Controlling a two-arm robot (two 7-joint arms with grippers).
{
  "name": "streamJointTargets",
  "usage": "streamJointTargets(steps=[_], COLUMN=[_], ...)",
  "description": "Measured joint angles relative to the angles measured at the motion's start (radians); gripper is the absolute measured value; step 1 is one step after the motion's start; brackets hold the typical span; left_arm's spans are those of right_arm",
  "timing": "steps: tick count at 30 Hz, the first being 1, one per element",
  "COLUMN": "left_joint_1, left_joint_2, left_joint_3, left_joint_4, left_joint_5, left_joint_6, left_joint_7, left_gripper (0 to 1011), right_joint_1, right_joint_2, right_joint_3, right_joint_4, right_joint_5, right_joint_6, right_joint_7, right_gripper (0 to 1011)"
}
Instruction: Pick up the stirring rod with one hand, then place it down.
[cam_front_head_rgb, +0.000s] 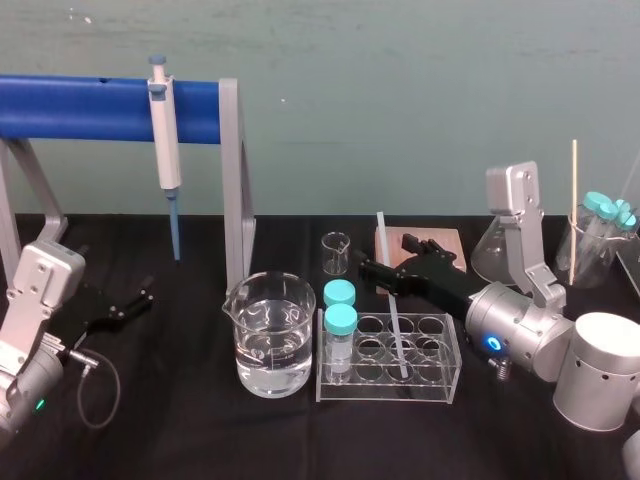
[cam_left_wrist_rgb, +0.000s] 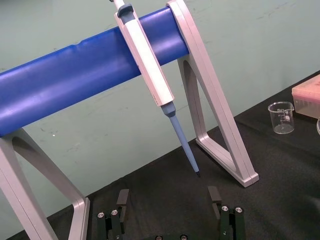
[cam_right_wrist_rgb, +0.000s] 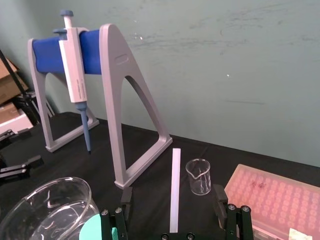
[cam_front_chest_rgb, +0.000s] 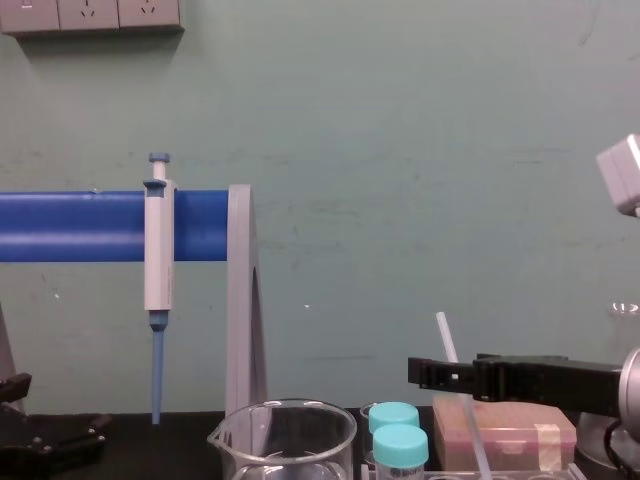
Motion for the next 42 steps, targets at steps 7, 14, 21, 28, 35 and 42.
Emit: streamJointTargets(steps=[7, 14, 21, 28, 35, 42], left_joint_1=[0.0, 0.0, 0.0, 0.0, 0.0, 0.0], left_joint_2=[0.0, 0.0, 0.0, 0.0, 0.0, 0.0], left_joint_3=[0.0, 0.0, 0.0, 0.0, 0.0, 0.0], left_joint_4=[0.0, 0.0, 0.0, 0.0, 0.0, 0.0], left_joint_5=[0.0, 0.0, 0.0, 0.0, 0.0, 0.0], left_joint_6=[0.0, 0.0, 0.0, 0.0, 0.0, 0.0], left_joint_7=[0.0, 0.0, 0.0, 0.0, 0.0, 0.0], left_gripper=[1000, 1000, 1000, 1000, 1000, 1000], right_joint_1=[0.001, 0.001, 0.0, -0.001, -0.001, -0.001], right_joint_2=[-0.005, -0.003, -0.003, -0.002, -0.002, -0.001], right_joint_3=[0.0, 0.0, 0.0, 0.001, 0.001, 0.001], right_joint_4=[0.006, 0.004, 0.003, 0.002, 0.002, 0.001], right_joint_5=[-0.018, -0.013, -0.012, -0.01, -0.009, -0.008], right_joint_6=[0.0, -0.001, -0.001, -0.002, -0.002, -0.002], right_joint_7=[-0.003, -0.004, -0.004, -0.005, -0.005, -0.005], right_gripper=[1003, 995, 826, 626, 396, 194])
